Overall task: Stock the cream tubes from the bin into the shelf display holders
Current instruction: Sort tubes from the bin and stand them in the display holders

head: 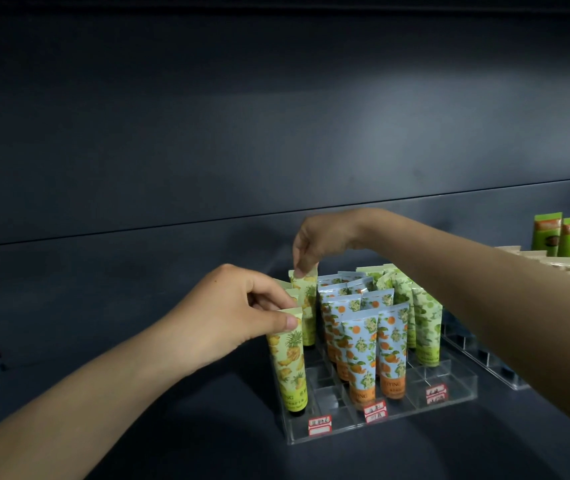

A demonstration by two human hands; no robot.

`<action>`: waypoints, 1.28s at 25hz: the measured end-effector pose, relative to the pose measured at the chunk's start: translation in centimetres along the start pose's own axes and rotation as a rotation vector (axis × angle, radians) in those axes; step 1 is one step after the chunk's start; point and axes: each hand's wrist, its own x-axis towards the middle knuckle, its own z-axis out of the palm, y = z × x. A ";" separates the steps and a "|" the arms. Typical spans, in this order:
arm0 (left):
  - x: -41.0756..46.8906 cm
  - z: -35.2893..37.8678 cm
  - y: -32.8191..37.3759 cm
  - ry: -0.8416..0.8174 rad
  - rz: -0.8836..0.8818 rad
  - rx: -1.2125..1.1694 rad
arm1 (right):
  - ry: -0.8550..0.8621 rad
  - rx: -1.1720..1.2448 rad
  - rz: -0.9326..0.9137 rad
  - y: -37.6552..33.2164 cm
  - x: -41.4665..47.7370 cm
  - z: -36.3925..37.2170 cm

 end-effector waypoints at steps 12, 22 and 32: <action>0.2 0.4 0.2 -0.001 0.000 0.032 | -0.010 0.010 0.003 0.1 -0.5 0.8; 0.3 0.6 0.4 0.000 0.009 0.031 | 0.067 0.031 -0.011 0.6 -0.5 0.6; -0.3 0.5 0.8 0.060 0.034 0.156 | 0.476 -0.100 0.016 -0.7 -9.2 1.6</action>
